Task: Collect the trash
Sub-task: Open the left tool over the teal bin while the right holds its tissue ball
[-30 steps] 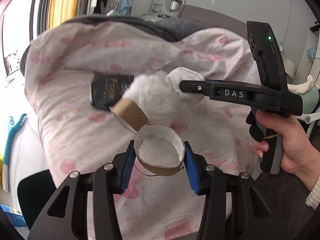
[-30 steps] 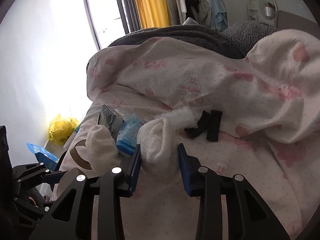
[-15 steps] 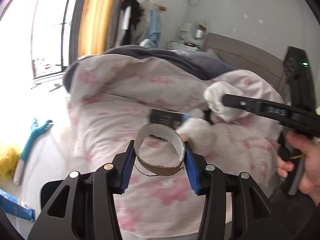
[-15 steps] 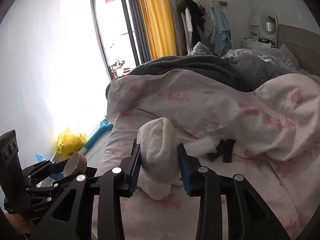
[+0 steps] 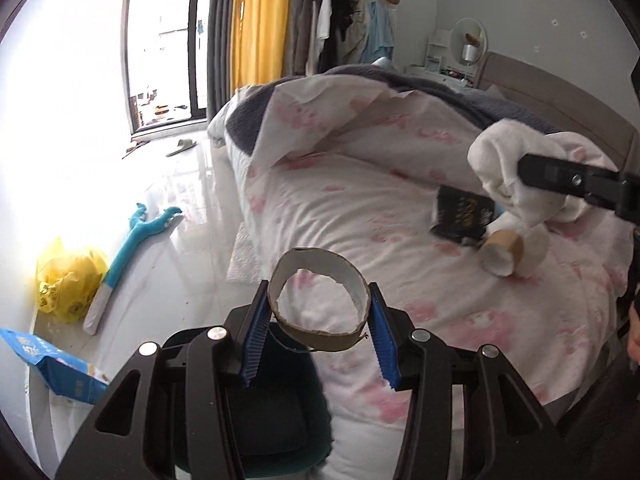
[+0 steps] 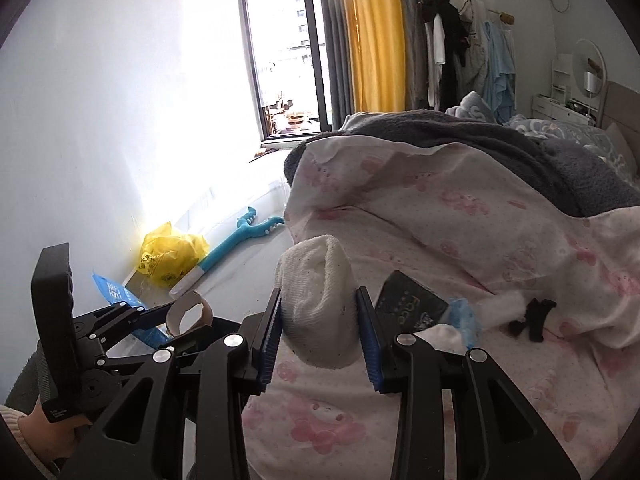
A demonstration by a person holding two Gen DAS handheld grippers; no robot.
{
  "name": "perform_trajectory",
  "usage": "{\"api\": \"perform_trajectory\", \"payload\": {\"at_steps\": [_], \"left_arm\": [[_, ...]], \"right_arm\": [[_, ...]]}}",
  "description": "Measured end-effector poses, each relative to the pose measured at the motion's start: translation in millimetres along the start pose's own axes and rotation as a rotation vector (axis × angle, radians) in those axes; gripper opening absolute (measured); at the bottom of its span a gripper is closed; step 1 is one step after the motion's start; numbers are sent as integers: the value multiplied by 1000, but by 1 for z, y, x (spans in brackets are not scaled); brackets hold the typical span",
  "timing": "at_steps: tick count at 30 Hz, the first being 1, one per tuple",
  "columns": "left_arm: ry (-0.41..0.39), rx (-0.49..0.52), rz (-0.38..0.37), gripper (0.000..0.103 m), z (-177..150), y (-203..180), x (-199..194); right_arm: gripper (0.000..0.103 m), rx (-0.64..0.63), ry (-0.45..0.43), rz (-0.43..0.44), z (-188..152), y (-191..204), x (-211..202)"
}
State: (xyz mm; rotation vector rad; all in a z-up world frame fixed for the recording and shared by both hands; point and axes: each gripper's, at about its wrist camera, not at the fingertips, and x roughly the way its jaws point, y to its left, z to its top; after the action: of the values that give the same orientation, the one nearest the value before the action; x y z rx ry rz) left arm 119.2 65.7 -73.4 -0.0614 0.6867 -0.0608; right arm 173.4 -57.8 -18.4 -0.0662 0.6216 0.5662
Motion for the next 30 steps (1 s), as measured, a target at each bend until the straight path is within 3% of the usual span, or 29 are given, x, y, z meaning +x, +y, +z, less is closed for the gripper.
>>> {"api": "perform_trajectory", "payload": {"at_steps": [17,30], "left_arm": [[208,-87,55,50,-48,68,30],[367,-192,51,50,-83,109,52]], "right_arm": [[37,-36,56,103,9,71,37],[37,-53,180,178,1,122,80]]}}
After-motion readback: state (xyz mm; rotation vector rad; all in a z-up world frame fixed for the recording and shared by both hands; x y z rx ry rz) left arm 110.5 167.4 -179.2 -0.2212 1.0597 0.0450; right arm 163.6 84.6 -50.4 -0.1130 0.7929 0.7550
